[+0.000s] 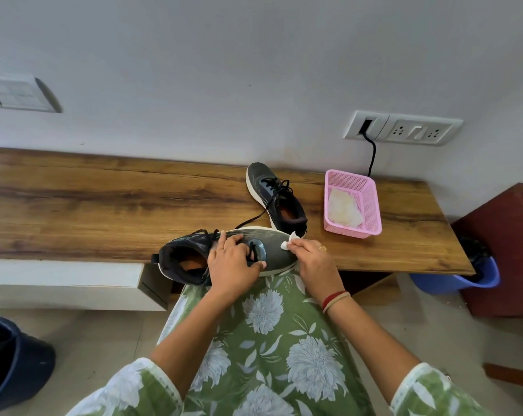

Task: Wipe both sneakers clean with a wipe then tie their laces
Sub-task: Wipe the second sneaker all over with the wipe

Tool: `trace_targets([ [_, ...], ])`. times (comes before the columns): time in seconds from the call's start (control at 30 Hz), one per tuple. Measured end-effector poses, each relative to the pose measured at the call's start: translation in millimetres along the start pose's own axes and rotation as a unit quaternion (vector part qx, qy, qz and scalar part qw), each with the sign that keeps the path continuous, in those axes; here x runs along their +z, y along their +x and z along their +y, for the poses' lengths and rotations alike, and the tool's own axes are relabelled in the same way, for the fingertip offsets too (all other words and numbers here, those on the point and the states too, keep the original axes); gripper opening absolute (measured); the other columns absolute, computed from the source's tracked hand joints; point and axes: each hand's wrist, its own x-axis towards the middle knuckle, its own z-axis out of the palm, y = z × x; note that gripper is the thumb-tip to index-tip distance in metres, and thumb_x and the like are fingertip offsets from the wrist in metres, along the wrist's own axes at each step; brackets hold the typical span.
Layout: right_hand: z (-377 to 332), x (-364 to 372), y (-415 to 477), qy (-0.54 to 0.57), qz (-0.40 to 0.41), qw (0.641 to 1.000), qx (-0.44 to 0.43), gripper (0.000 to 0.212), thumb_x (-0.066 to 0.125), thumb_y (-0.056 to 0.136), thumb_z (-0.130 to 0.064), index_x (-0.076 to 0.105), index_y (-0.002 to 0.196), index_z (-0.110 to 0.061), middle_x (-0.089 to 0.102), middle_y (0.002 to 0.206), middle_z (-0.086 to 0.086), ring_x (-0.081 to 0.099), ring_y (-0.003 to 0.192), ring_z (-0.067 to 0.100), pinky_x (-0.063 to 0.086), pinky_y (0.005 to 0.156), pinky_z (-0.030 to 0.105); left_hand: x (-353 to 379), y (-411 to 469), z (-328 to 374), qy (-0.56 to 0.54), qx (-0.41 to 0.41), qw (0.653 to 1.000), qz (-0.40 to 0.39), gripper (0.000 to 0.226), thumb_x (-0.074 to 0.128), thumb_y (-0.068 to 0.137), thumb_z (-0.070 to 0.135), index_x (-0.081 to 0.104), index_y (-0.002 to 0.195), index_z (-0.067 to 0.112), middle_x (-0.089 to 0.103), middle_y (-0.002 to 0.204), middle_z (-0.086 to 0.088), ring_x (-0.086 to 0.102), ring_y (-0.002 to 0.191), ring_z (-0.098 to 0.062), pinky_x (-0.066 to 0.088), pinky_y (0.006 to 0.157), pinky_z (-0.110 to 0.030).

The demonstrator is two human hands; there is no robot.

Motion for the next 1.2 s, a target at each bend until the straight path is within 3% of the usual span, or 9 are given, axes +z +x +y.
trace_targets([
  [0.1,4,-6,-7,0.04,-0.018,0.999,0.005,0.036,0.065,0.074,0.012,0.068,0.106,-0.004,0.068,0.1,0.009,0.062,0.093,0.025,0.047,0.088,0.031,-4,7,0,0.007,-0.001,0.999,-0.033,0.029,0.06,0.087,0.048,0.057,0.088,0.019,0.033,0.152,0.003,0.008,0.147,-0.022,-0.012,0.114,-0.049],
  [0.23,18,-17,-23,0.033,-0.079,0.995,-0.046,0.031,0.066,0.074,0.009,0.071,0.1,-0.008,0.069,0.095,0.006,0.063,0.088,0.022,0.051,0.086,0.035,-10,16,-2,-0.009,-0.006,0.999,-0.047,0.03,0.058,0.088,0.049,0.056,0.088,0.019,0.035,0.151,0.002,0.012,0.147,-0.023,-0.007,0.116,-0.047],
  [0.43,-2,-13,17,0.19,0.093,0.954,0.214,0.028,0.056,0.085,0.006,0.067,0.107,-0.007,0.065,0.104,0.005,0.057,0.092,0.009,0.044,0.08,0.009,-6,11,-4,-0.006,0.007,0.999,-0.038,0.03,0.061,0.085,0.05,0.06,0.089,0.021,0.035,0.149,0.006,0.014,0.146,-0.019,-0.007,0.116,-0.043],
  [0.57,-16,0,17,0.145,0.024,0.977,0.155,0.031,0.051,0.084,0.008,0.069,0.105,-0.007,0.065,0.105,0.006,0.057,0.096,0.013,0.046,0.091,0.026,-5,11,-5,0.0,0.005,1.0,-0.03,0.033,0.061,0.085,0.051,0.063,0.095,0.02,0.035,0.149,0.007,0.013,0.146,-0.017,-0.007,0.117,-0.04],
  [0.7,-19,4,-4,0.097,0.05,0.983,0.148,0.035,0.053,0.079,0.012,0.069,0.104,-0.007,0.065,0.102,0.007,0.058,0.097,0.021,0.046,0.092,0.034,-4,12,-6,-0.006,0.009,1.0,-0.028,0.033,0.062,0.085,0.05,0.064,0.095,0.019,0.036,0.149,0.006,0.014,0.146,-0.017,-0.007,0.117,-0.039],
  [0.87,-24,2,-21,0.075,0.029,0.989,0.125,0.035,0.056,0.078,0.011,0.069,0.105,-0.007,0.064,0.101,0.004,0.057,0.096,0.018,0.04,0.091,0.023,1,10,-4,0.008,0.019,0.999,0.043,0.039,0.058,0.082,0.06,0.063,0.083,0.022,0.047,0.139,0.006,0.032,0.137,-0.013,-0.002,0.117,-0.039],
  [0.97,-22,-7,-11,0.166,0.025,0.969,0.181,0.034,0.055,0.078,0.011,0.072,0.098,-0.011,0.063,0.095,-0.005,0.058,0.09,0.01,0.044,0.088,0.017,-7,18,-2,0.042,0.056,0.995,0.077,0.036,0.062,0.079,0.059,0.062,0.08,0.022,0.046,0.135,0.008,0.039,0.129,-0.01,0.0,0.117,-0.041],
  [1.07,-24,-21,-2,0.262,0.076,0.932,0.24,0.034,0.058,0.079,0.01,0.072,0.093,-0.017,0.063,0.089,-0.009,0.058,0.082,0.001,0.048,0.076,0.014,-18,32,-6,0.072,0.078,0.993,0.055,0.04,0.065,0.078,0.057,0.067,0.093,0.02,0.04,0.139,0.007,0.03,0.135,-0.014,-0.003,0.116,-0.046],
  [1.2,-29,-22,8,0.237,0.113,0.944,0.203,0.027,0.058,0.079,0.009,0.072,0.094,-0.01,0.063,0.089,-0.003,0.058,0.082,0.002,0.044,0.074,0.005,-14,32,-15,0.037,0.058,0.998,0.01,0.039,0.069,0.076,0.052,0.068,0.097,0.018,0.038,0.14,0.003,0.025,0.138,-0.019,0.0,0.116,-0.047],
])
